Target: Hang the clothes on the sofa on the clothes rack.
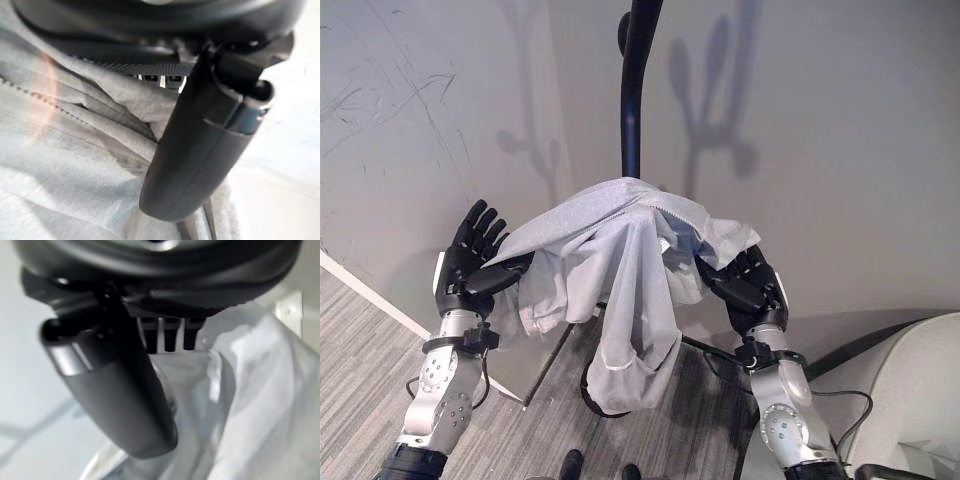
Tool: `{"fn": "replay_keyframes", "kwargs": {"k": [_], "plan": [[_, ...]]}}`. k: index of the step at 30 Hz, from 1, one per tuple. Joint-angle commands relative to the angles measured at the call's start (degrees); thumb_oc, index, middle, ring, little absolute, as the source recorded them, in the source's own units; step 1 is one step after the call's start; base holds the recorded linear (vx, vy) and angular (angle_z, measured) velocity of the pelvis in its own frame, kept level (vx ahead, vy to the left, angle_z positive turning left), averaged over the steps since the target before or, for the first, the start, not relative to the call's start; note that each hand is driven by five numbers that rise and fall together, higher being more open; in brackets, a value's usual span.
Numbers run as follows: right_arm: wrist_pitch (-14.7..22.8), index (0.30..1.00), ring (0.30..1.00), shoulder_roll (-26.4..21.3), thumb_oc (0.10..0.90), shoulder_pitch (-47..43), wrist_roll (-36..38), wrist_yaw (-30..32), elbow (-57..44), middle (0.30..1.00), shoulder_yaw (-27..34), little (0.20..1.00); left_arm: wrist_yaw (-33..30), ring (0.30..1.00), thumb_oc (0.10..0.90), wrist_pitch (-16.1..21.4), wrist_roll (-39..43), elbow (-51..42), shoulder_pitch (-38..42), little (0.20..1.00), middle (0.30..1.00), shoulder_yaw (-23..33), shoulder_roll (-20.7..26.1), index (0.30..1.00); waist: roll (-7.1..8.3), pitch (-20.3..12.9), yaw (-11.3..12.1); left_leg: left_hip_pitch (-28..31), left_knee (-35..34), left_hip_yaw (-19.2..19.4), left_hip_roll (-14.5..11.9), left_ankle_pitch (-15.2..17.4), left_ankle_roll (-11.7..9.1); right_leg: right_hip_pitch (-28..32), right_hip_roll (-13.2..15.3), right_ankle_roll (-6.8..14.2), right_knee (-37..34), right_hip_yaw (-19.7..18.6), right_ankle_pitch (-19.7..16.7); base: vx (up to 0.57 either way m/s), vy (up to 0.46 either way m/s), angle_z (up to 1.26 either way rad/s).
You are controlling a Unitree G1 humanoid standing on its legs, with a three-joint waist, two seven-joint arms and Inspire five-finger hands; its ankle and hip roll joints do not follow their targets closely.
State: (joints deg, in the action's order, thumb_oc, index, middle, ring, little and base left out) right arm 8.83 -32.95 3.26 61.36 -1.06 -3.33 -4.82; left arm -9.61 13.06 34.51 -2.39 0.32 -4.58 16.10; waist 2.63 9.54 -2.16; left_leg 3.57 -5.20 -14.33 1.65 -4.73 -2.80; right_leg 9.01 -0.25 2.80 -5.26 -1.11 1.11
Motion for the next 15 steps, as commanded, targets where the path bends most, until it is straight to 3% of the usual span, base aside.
{"fn": "replay_keyframes", "kwargs": {"k": [1, 5, 7, 12, 15], "plan": [[1.8, 0.9, 0.9, -6.7, 0.8, 0.9, 3.8, -6.7, -8.7, 0.9, 1.6, 0.9, 1.6, 0.9, 0.8, 3.2, 2.9, -4.8, -0.7, 0.9, 0.9, 4.2, 2.3, 0.9, 1.43, -6.6, 1.0, -4.6, 0.2, 4.6, -5.8, -0.4, -3.2, -1.5, -0.3, -0.4, 0.9, 2.9, 0.7, 0.0, 0.0, 0.0], [0.4, 0.9, 0.9, -6.7, 0.8, 3.6, 3.7, -12.7, -7.0, 0.9, 3.0, 0.9, 3.5, 0.9, 0.8, 3.6, 4.5, -3.5, -3.0, 0.9, 0.9, 5.0, 1.4, 0.9, 1.36, -6.4, 0.8, -5.0, 0.2, 4.5, -5.9, -0.6, -3.1, -1.8, -0.4, -0.3, 0.9, 3.0, 0.7, 0.0, 0.0, 0.0], [1.1, 0.9, 0.9, -3.4, 0.8, 4.8, 5.2, -16.1, -4.6, 0.9, 4.1, 0.9, 5.0, 0.9, 0.8, 4.1, 5.4, -2.1, -4.3, 0.9, 0.9, 5.0, 0.5, 0.9, 1.37, -6.4, 0.6, -5.1, 0.2, 4.5, -5.9, -0.5, -3.1, -1.9, -0.4, -0.2, 0.9, 3.1, 0.8, 0.0, 0.0, 0.0], [4.7, 0.9, 0.9, 7.7, 0.8, 6.6, 10.0, -16.9, -0.7, 0.9, 6.5, 0.9, 7.4, 0.9, 0.8, 4.8, 9.5, -0.9, -7.0, 0.9, 0.9, 5.3, -1.2, 0.9, 1.39, -6.2, 0.3, -5.4, 0.2, 4.7, -6.1, -0.4, -3.1, -2.2, -0.5, -0.2, 1.2, 3.0, 1.1, 0.0, 0.0, 0.0], [4.9, 0.9, 0.9, 10.2, 0.8, 8.7, 11.4, -18.2, -0.9, 0.9, 7.2, 0.9, 9.5, 0.9, 0.8, 4.7, 12.4, -1.7, -8.9, 0.9, 0.9, 5.9, -1.3, 0.9, 1.37, -6.1, 0.2, -5.5, 0.2, 4.7, -6.1, -0.3, -3.0, -2.4, -0.5, -0.2, 1.3, 2.9, 1.2, 0.0, 0.0, 0.0]]}}
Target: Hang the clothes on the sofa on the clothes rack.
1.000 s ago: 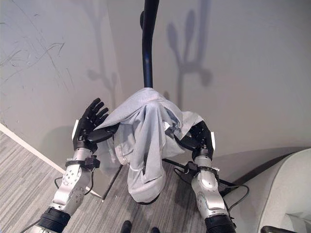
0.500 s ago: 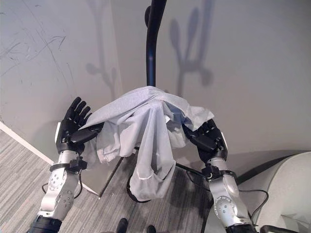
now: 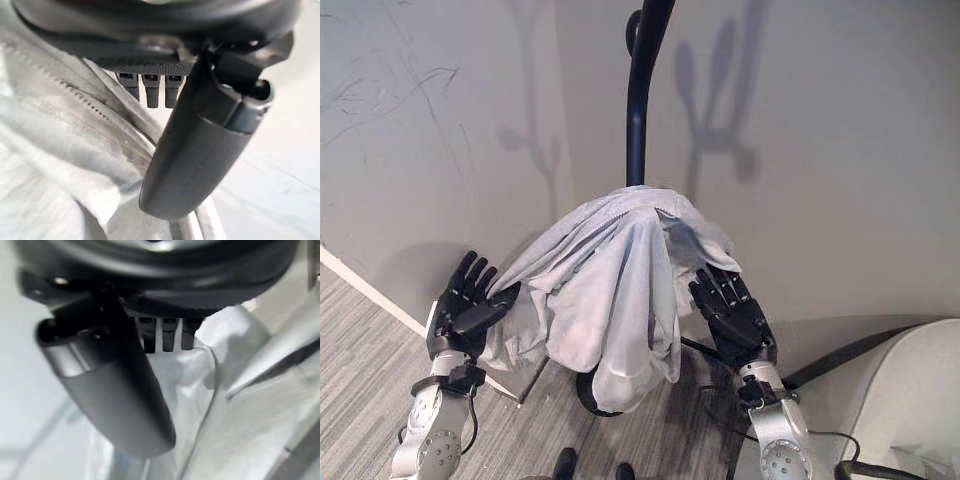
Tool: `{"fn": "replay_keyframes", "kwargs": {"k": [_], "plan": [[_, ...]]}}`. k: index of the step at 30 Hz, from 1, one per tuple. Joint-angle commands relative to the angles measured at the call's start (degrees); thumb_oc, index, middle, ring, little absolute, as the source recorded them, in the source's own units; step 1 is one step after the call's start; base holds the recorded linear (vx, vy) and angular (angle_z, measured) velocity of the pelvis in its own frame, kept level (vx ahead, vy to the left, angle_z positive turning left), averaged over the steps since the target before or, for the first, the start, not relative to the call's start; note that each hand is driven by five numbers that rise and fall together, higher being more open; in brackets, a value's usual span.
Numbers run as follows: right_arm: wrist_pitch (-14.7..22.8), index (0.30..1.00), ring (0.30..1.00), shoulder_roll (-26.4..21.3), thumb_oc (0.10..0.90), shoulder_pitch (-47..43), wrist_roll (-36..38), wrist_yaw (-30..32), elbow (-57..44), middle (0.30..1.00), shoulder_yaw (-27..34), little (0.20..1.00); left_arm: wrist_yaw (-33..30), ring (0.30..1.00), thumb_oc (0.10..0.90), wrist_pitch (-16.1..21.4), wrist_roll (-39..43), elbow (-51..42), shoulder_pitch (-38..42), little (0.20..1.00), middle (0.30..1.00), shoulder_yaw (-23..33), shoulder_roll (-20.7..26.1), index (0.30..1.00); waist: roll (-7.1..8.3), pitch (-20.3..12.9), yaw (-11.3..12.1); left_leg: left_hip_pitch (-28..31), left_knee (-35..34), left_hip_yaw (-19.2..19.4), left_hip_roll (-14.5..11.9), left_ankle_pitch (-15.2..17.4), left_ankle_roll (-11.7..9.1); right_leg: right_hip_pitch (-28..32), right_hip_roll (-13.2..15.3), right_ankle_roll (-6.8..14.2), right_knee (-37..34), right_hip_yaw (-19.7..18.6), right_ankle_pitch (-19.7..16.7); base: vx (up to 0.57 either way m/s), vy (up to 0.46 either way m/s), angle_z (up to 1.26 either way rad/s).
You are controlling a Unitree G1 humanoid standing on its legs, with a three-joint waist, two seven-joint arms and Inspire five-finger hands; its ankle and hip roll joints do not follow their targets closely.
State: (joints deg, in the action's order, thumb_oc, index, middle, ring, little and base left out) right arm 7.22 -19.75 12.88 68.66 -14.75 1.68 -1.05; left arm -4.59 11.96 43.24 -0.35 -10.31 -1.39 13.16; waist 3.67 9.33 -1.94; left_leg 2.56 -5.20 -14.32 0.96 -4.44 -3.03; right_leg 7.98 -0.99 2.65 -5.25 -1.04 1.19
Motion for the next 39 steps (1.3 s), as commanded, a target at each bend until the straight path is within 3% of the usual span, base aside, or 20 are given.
{"fn": "replay_keyframes", "kwargs": {"k": [1, 16, 19, 20, 23, 27, 28, 32, 33, 35, 39], "plan": [[6.5, 0.9, 0.9, -3.0, 0.8, -0.9, 4.1, -4.5, -6.0, 0.9, 3.4, 0.9, 4.5, 0.9, 0.8, 5.8, 3.7, -3.7, 1.6, 0.9, 0.9, 2.7, 1.7, 0.9, 0.35, -5.9, 0.0, -4.5, 0.2, 4.7, -5.4, -0.6, -2.8, -1.4, 0.2, -0.1, 1.3, 2.9, 1.2, 0.0, 0.0, 0.0], [4.3, 0.9, 0.9, 0.7, 0.8, 1.8, 2.4, -3.8, 2.0, 0.9, 1.7, 0.9, 8.3, 0.9, 0.8, 5.4, 6.8, -8.5, 0.7, 0.9, 0.9, 2.2, 2.4, 0.9, -0.31, -5.4, -0.3, -4.3, 0.2, 5.0, -5.3, -0.3, -2.6, -1.2, 0.3, -0.2, 1.7, 3.1, 1.5, 0.0, 0.0, 0.0], [3.4, 0.9, 0.9, 0.7, 0.8, 1.9, 2.0, -3.5, 4.1, 0.9, 1.4, 0.9, 11.3, 0.9, 0.8, 2.9, 12.6, -10.1, 0.2, 0.9, 0.9, 1.5, 3.5, 0.9, -0.84, -5.2, -0.4, -4.2, 0.2, 4.9, -5.2, -0.4, -2.4, -1.2, 0.3, -0.1, 2.0, 3.2, 1.6, 0.0, 0.0, 0.0], [2.6, 0.9, 0.9, 0.7, 0.8, 2.0, 1.6, -3.3, 5.9, 0.9, 1.0, 0.9, 15.4, 0.9, 0.8, -1.3, 22.5, -9.9, -0.4, 0.9, 0.9, 0.0, 6.4, 0.9, -1.39, -5.1, -0.6, -4.2, 0.2, 4.7, -5.1, -0.6, -2.1, -1.2, 0.3, -0.1, 2.4, 3.4, 1.8, 0.0, 0.0, 0.0], [0.0, 0.9, 0.9, 0.1, 0.8, 2.1, 3.5, -4.3, 8.8, 0.9, -1.9, 0.9, 20.8, 0.9, 0.8, -8.6, 37.7, -8.7, -1.2, 0.9, 0.9, -4.6, 9.7, 0.9, -1.95, -5.0, -1.0, -4.3, 0.2, 4.6, -4.9, -0.8, -2.0, -1.3, 0.4, 0.1, 2.7, 3.4, 1.9, -0.01, 0.0, 0.03], [-2.8, 0.9, 0.9, -0.4, 0.8, 2.9, 4.3, -5.0, 12.8, 0.9, -4.1, 0.9, 22.4, 0.9, 0.8, -11.4, 45.9, -10.9, -3.8, 0.9, 0.9, -8.8, 14.3, 0.9, -2.66, -4.7, -1.1, -4.3, 0.2, 4.4, -4.8, -1.0, -2.0, -1.4, 0.5, 0.1, 2.9, 3.7, 2.0, 0.0, -0.002, 0.01], [-4.0, 0.9, 0.9, -0.7, 0.8, 3.8, 5.1, -5.5, 15.7, 0.9, -5.1, 0.9, 23.1, 0.9, 0.8, -14.5, 49.6, -12.3, -7.3, 0.9, 0.9, -10.1, 18.4, 0.9, -2.96, -4.7, -1.0, -4.3, 0.2, 4.3, -4.7, -1.0, -2.0, -1.4, 0.5, 0.1, 2.9, 3.8, 2.0, 0.01, -0.01, 0.05], [-4.5, 0.9, 0.9, -1.0, 0.8, 4.1, 5.2, -5.7, 17.3, 0.9, -5.6, 0.9, 23.7, 0.9, 0.8, -15.7, 50.1, -11.7, -8.6, 0.9, 0.9, -10.8, 20.2, 0.9, -3.02, -4.7, -0.9, -4.2, 0.2, 4.4, -4.7, -1.0, -2.0, -1.3, 0.6, 0.2, 2.9, 3.8, 2.0, 0.01, -0.004, 0.04], [-6.2, 0.9, 0.9, -1.4, 0.8, 4.5, 5.3, -5.9, 22.1, 0.9, -6.6, 0.9, 25.2, 0.9, 0.8, -18.0, 50.3, -10.7, -12.0, 0.9, 0.9, -12.2, 23.8, 0.9, -3.3, -4.4, -0.5, -3.8, 0.2, 4.5, -4.5, -0.8, -2.0, -1.0, 0.6, 0.2, 2.9, 3.8, 2.2, 0.01, -0.002, 0.06], [-7.0, 0.9, 0.9, -1.2, 0.8, 4.4, 5.0, -5.8, 25.6, 0.9, -6.8, 0.9, 25.6, 0.9, 0.8, -18.5, 49.2, -9.8, -14.1, 0.9, 0.9, -12.4, 25.4, 0.9, -3.49, -4.6, -0.3, -4.1, 0.2, 4.3, -4.4, -1.0, -1.9, -1.2, 0.6, 0.2, 3.0, 3.9, 2.2, 0.0, -0.002, 0.09], [-6.6, 0.9, 0.9, 0.1, 0.8, 4.6, 6.5, -6.6, 29.9, 0.9, -4.0, 0.9, 28.2, 0.9, 0.8, -17.4, 38.9, 0.5, -17.2, 0.9, 0.9, -11.0, 24.1, 0.9, -3.42, -4.6, 0.0, -4.4, 0.2, 4.3, -4.4, -1.2, -1.9, -1.4, 0.7, 0.1, 3.1, 4.1, 2.4, 0.0, -0.007, 0.04]]}}
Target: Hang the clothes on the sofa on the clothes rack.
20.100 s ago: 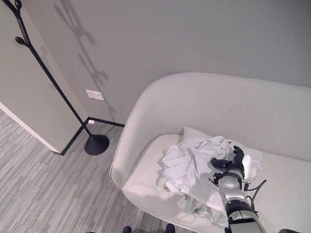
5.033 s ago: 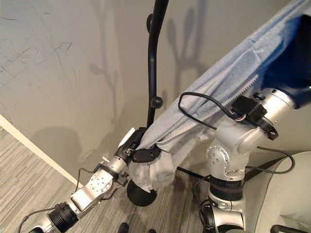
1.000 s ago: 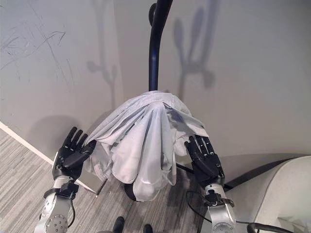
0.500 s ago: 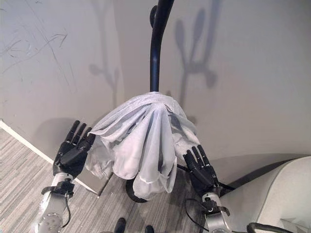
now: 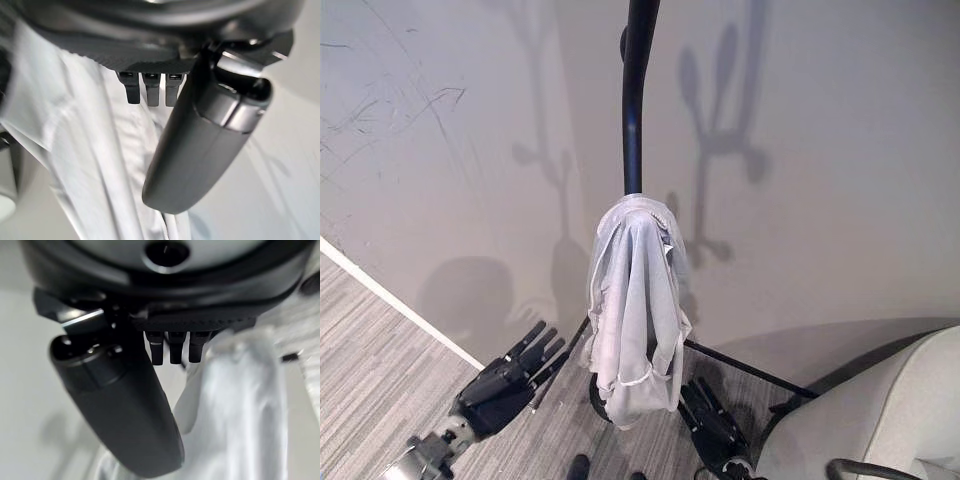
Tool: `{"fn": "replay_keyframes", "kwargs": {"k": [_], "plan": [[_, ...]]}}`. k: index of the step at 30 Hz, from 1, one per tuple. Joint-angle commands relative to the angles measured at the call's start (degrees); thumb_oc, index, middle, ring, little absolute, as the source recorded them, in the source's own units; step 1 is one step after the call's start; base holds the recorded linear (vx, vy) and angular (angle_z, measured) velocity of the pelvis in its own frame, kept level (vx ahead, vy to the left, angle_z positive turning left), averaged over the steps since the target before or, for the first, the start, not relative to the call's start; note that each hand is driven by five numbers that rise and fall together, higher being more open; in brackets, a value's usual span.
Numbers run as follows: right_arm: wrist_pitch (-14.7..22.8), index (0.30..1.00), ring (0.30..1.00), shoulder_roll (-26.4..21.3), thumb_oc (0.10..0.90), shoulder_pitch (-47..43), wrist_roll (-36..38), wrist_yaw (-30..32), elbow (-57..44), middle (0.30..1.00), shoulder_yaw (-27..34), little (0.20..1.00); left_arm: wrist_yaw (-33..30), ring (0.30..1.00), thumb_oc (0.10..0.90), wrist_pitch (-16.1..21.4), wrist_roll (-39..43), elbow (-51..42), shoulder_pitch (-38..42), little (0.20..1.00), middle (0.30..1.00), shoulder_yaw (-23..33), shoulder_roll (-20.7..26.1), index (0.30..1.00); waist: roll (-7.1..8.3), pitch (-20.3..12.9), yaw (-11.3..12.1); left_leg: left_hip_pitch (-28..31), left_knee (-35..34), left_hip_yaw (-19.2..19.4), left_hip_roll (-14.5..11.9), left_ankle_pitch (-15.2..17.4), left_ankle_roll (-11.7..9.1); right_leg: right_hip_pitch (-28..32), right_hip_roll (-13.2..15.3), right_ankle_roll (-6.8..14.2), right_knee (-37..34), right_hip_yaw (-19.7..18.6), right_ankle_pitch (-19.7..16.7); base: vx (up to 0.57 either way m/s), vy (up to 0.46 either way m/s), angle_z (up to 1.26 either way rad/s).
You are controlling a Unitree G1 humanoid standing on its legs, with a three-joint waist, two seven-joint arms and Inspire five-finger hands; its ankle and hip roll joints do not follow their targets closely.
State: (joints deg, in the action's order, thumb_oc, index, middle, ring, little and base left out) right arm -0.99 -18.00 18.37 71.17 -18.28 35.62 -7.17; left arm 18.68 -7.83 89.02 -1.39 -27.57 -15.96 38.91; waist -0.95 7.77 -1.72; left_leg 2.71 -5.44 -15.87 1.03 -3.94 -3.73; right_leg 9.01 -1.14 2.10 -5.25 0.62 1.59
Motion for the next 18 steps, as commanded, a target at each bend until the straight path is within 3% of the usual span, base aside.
{"fn": "replay_keyframes", "kwargs": {"k": [1, 2, 4, 5, 6, 7, 8, 9, 10, 11, 14, 18], "plan": [[2.1, 0.9, 0.9, -1.0, 0.8, -1.1, 4.4, -3.0, -2.6, 0.9, 3.7, 0.9, 5.1, 0.9, 0.8, 4.0, -12.0, 4.6, -0.3, 0.9, 0.9, 4.2, -2.4, 0.9, 1.21, -3.1, -0.2, -4.6, 0.4, 5.8, -4.4, -1.8, -1.2, -2.5, 0.8, 0.7, 3.1, 2.6, 1.9, 0.0, 0.0, 0.0], [2.1, 0.9, 0.9, -1.0, 0.8, -1.1, 4.4, -3.1, -2.5, 0.9, 3.8, 0.9, 5.2, 0.9, 0.8, 4.1, -12.1, 4.8, -0.1, 0.9, 0.9, 4.1, -2.5, 0.9, 1.18, -3.1, -0.2, -4.6, 0.4, 5.8, -4.4, -1.8, -1.2, -2.5, 0.8, 0.7, 3.1, 2.6, 1.9, 0.0, 0.0, 0.0], [3.9, 0.9, 0.9, 1.8, 0.8, -1.8, 5.6, -1.7, 2.5, 0.9, 9.5, 0.9, 3.0, 0.9, 0.8, 7.7, -25.7, 19.3, -0.2, 0.9, 0.9, 8.5, -8.3, 0.9, 1.41, -3.3, 0.0, -5.1, 0.4, 5.8, -4.5, -1.9, -1.1, -2.8, 0.8, 0.5, 3.0, 2.8, 1.8, 0.0, 0.0, 0.0], [3.9, 0.9, 0.9, 1.8, 0.8, -2.0, 5.6, -1.8, 2.6, 0.9, 9.6, 0.9, 3.1, 0.9, 0.8, 7.9, -25.8, 19.6, 0.0, 0.9, 0.9, 8.4, -8.5, 0.9, 1.37, -3.2, 0.0, -5.1, 0.4, 5.8, -4.5, -1.9, -1.1, -2.8, 0.8, 0.5, 3.1, 2.8, 1.9, 0.0, 0.0, 0.0], [4.4, 0.9, 0.9, 2.8, 0.8, -2.8, 5.8, -0.9, 5.9, 0.9, 11.7, 0.9, 1.2, 0.9, 0.8, 9.6, -31.3, 27.7, 1.2, 0.9, 0.9, 10.3, -12.0, 0.9, 1.49, -3.2, 0.0, -5.2, 0.4, 5.8, -4.5, -1.9, -1.0, -2.8, 0.8, 0.5, 3.0, 2.8, 1.8, 0.0, 0.0, 0.0], [4.7, 0.9, 0.9, 4.1, 0.8, -5.1, 5.5, 0.9, 12.3, 0.9, 14.5, 0.9, -1.5, 0.9, 0.8, 10.4, -37.5, 43.4, 5.3, 0.9, 0.9, 14.3, -19.0, 0.9, 1.68, -3.2, 0.0, -5.5, 0.4, 5.7, -4.7, -1.9, -1.0, -3.3, 0.7, 0.4, 3.1, 2.8, 1.8, 0.0, 0.0, 0.0], [4.8, 0.9, 0.9, 4.8, 0.8, -6.4, 5.2, 2.1, 17.1, 0.9, 15.8, 0.9, -3.4, 0.9, 0.8, 11.7, -40.7, 54.5, 9.1, 0.9, 0.9, 17.3, -22.3, 0.9, 1.86, -3.2, 0.0, -5.2, 0.4, 5.8, -4.7, -1.7, -1.0, -3.2, 0.7, 0.3, 3.2, 2.7, 1.9, 0.0, 0.0, 0.0], [4.6, 0.9, 0.9, 5.4, 0.8, -8.0, 4.9, 2.8, 21.7, 0.9, 16.9, 0.9, -4.3, 0.9, 0.8, 12.8, -42.5, 63.2, 12.4, 0.9, 0.9, 19.5, -24.3, 0.9, 1.89, -3.4, -0.2, -5.5, 0.4, 5.6, -4.8, -1.7, -1.0, -3.4, 0.6, 0.2, 3.1, 2.7, 1.9, 0.0, 0.0, 0.0], [4.6, 0.9, 0.9, 5.4, 0.8, -8.0, 4.9, 2.7, 21.7, 0.9, 16.9, 0.9, -4.3, 0.9, 0.8, 12.8, -42.5, 63.2, 12.4, 0.9, 0.9, 19.5, -24.4, 0.9, 1.89, -3.4, -0.2, -5.5, 0.4, 5.6, -4.8, -1.7, -1.0, -3.4, 0.6, 0.2, 3.1, 2.7, 1.9, 0.0, -0.002, 0.05], [4.2, 0.9, 0.9, 6.5, 0.8, -10.3, 3.4, 4.4, 32.1, 0.9, 17.6, 0.9, -6.0, 0.9, 0.8, 14.5, -45.7, 75.4, 16.4, 0.9, 0.9, 23.0, -26.4, 0.9, 2.1, -3.7, -0.3, -5.3, 0.4, 5.7, -5.0, -1.4, -1.1, -3.4, 0.4, 0.0, 3.0, 2.5, 2.1, 0.01, -0.005, 0.06], [3.0, 0.9, 0.9, 7.9, 0.8, -12.3, 0.6, 7.8, 44.1, 0.9, 18.2, 0.9, -8.9, 0.9, 0.8, 15.0, -51.1, 84.0, 18.9, 0.9, 0.9, 25.2, -27.1, 0.9, 2.49, -4.2, -0.1, -4.8, 0.4, 5.9, -5.2, -1.1, -1.2, -3.0, 0.2, -0.2, 2.8, 2.3, 2.1, 0.02, -0.007, 0.05], [2.1, 0.9, 0.9, 9.7, 0.8, -13.5, -0.9, 11.8, 51.2, 0.9, 19.2, 0.9, -11.5, 0.9, 0.8, 14.2, -48.7, 87.0, 20.1, 0.9, 0.9, 28.6, -27.8, 0.9, 2.88, -4.7, 0.7, -4.1, 0.4, 5.8, -5.4, -0.6, -1.1, -2.3, 0.2, -0.2, 2.3, 2.0, 2.2, 0.03, 0.001, -0.02]]}}
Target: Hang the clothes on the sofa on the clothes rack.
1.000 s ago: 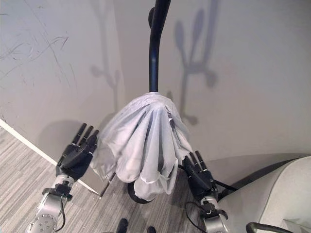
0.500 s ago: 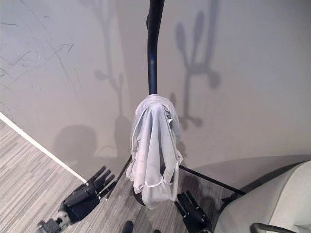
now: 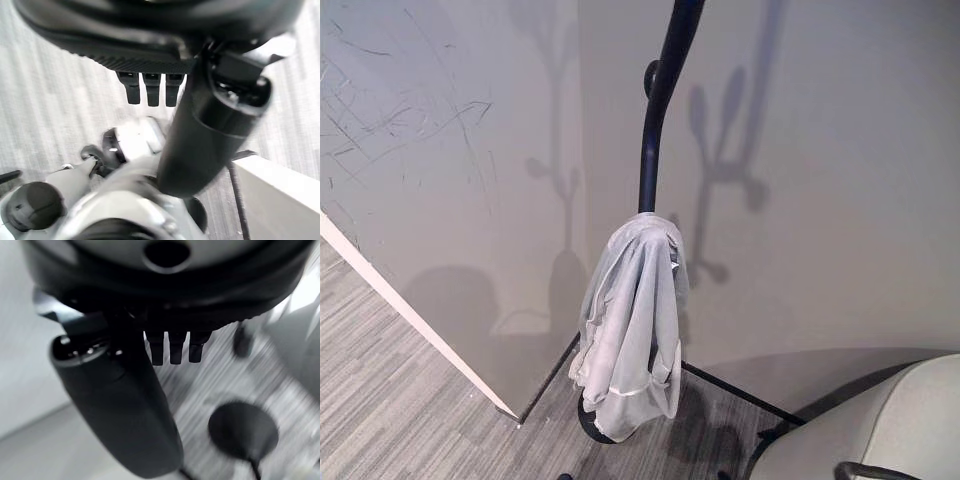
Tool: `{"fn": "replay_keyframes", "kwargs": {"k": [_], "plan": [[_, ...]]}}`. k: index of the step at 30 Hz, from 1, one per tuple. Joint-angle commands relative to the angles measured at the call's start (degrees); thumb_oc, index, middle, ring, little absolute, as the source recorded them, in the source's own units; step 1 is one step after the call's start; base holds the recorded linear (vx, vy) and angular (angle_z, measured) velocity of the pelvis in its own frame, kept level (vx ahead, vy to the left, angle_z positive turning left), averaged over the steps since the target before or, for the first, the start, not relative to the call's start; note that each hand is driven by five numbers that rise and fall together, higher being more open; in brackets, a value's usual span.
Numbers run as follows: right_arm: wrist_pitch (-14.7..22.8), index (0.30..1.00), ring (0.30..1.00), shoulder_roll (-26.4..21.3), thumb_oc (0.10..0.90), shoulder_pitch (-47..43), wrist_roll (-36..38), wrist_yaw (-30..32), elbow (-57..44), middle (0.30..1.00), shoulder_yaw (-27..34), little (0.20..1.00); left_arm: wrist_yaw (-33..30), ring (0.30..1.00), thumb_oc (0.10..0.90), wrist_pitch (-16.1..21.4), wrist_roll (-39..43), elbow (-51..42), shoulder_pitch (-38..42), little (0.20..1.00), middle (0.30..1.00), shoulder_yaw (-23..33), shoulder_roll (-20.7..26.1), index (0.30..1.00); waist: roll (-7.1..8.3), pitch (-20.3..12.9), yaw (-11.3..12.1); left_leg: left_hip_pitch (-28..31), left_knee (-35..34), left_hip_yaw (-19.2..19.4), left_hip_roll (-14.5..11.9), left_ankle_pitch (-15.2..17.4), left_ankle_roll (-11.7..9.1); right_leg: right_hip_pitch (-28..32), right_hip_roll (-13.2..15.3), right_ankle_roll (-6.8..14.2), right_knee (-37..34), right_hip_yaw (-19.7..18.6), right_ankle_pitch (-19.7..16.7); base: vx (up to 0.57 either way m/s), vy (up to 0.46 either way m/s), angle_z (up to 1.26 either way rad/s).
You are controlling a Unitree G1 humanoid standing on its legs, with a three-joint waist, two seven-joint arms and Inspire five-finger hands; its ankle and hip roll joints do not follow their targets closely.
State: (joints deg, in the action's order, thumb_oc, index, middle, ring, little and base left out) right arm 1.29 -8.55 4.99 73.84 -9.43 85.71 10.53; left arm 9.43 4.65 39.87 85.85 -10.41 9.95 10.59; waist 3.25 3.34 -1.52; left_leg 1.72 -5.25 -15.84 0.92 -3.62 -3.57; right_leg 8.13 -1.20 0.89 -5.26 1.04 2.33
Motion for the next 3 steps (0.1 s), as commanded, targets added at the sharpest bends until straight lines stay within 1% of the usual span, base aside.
{"fn": "replay_keyframes", "kwargs": {"k": [1, 3], "plan": [[-0.1, 0.9, 0.9, 0.7, 0.8, -0.7, -4.0, 3.7, 1.5, 0.9, 1.0, 0.9, -2.5, 0.9, 0.8, 1.7, 0.4, -0.7, 3.6, 0.9, 0.9, 2.1, 0.3, 0.9, -1.25, -0.2, 0.6, -3.1, 0.2, 5.8, -5.3, -0.8, -1.3, -1.4, 0.3, 1.0, 2.2, 1.4, 1.4, 0.03, 0.006, -0.08], [0.4, 0.9, 0.9, 1.6, 0.8, -1.3, -5.6, 3.8, 0.2, 0.9, -1.5, 0.9, -3.2, 0.9, 0.8, 2.7, -2.4, -2.4, 4.5, 0.9, 0.9, -1.0, 0.0, 0.9, -1.23, -0.1, 0.8, -3.1, 0.2, 5.5, -5.3, -0.9, -1.2, -1.4, 0.3, 1.1, 2.1, 1.3, 1.2, 0.01, 0.012, -0.08]]}}
